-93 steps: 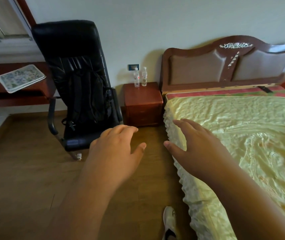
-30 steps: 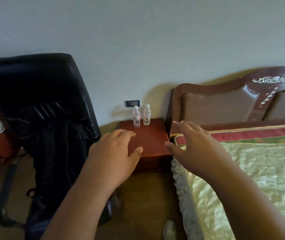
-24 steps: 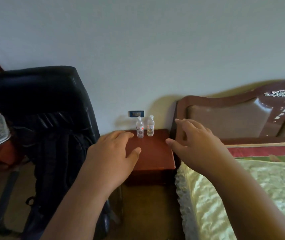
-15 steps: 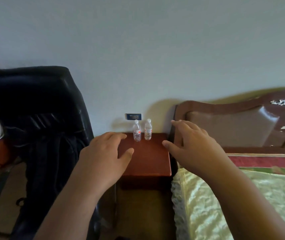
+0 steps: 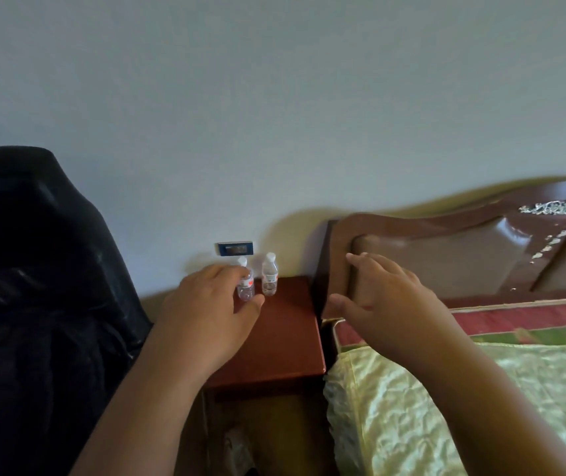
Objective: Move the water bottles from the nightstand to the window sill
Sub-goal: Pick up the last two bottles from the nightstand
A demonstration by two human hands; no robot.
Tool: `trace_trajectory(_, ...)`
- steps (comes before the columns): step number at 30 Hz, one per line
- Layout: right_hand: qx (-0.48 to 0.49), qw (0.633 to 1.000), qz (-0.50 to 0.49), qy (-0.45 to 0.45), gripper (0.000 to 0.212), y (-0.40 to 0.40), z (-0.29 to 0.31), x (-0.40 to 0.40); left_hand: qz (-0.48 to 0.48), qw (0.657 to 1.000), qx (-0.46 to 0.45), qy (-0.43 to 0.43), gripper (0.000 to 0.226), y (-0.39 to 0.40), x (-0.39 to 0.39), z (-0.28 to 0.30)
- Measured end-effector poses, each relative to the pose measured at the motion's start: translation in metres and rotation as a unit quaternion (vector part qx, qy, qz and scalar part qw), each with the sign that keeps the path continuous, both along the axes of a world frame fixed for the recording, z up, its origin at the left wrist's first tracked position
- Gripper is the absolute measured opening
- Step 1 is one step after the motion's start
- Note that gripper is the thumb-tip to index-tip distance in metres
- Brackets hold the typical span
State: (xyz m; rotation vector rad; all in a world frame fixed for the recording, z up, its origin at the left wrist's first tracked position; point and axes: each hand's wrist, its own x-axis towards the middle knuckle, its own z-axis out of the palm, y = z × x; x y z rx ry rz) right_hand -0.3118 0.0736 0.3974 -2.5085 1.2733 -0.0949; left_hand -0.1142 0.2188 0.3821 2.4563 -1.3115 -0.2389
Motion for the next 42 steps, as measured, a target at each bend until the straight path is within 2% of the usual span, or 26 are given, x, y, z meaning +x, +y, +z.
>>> trace_trajectory(6, -0.033, 0.999, -0.026, 0.011, 0.074, -0.037, -0.001, 0.061, -0.014, 1.000, -0.013, 0.016, 0.051, -0.045, 0.075, -0.008)
trace_trajectory(11, -0.019, 0.999, -0.035, 0.021, 0.073, -0.048, -0.016, 0.098, -0.026, 0.999, -0.003, 0.026, 0.046, -0.071, 0.114, -0.025)
trace_trajectory(18, 0.000, 0.999, -0.031, -0.013, 0.067, -0.070, -0.041, 0.136, -0.030, 0.999, 0.012, 0.040, 0.043, -0.085, 0.142, -0.047)
trace_trajectory(26, 0.051, 0.998, 0.012, 0.020, 0.069, -0.120, -0.092, 0.167, -0.004, 0.996, 0.019, 0.086, 0.052, -0.105, 0.155, -0.080)
trace_trajectory(34, 0.174, 0.981, 0.052, 0.067, 0.074, -0.167, -0.192, 0.193, 0.048, 0.987, 0.045, 0.143, 0.050, -0.127, 0.172, -0.170)
trace_trajectory(39, 0.216, 0.973, 0.049, 0.067, 0.085, -0.186, -0.258, 0.202, 0.081, 0.980, 0.067, 0.168, 0.062, -0.145, 0.177, -0.236)
trace_trajectory(42, 0.238, 0.969, 0.031, 0.056, 0.091, -0.197, -0.293, 0.206, 0.101, 0.967, 0.057, 0.225, 0.066, -0.155, 0.180, -0.276)
